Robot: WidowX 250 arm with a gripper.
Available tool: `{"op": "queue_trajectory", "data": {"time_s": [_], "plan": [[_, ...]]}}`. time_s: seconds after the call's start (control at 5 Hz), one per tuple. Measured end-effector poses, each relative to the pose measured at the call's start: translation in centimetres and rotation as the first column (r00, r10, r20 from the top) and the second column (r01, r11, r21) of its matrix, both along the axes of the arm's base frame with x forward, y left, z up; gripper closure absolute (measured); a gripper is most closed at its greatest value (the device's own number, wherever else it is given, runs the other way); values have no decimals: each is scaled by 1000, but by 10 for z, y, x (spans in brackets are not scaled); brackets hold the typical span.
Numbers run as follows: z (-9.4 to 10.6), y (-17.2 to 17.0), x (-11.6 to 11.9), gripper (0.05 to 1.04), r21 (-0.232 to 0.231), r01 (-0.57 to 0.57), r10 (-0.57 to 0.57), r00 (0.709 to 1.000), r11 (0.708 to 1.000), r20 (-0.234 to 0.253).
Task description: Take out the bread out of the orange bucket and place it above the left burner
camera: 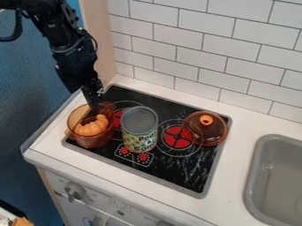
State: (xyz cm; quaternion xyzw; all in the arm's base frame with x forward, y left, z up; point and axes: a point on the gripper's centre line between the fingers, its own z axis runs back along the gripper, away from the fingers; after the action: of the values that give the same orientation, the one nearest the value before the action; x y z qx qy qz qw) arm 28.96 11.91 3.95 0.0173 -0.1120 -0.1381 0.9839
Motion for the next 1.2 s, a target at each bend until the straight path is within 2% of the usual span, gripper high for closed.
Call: {"op": "queue_trajectory", "data": {"time_s": [0.2,0.4,0.8,1.0,1.2], "plan": [[-10,-1,-3,84,-12,-5,4,1000,1000,-31],[-13,5,-6,84,15,-57,58,997,998,-56],[-41,19,0,84,42,-114,118,985,993,-129],[-53,16,2,83,34,-86,90,985,996,-147],[-55,7,3,84,11,-48,49,989,999,-142]]}}
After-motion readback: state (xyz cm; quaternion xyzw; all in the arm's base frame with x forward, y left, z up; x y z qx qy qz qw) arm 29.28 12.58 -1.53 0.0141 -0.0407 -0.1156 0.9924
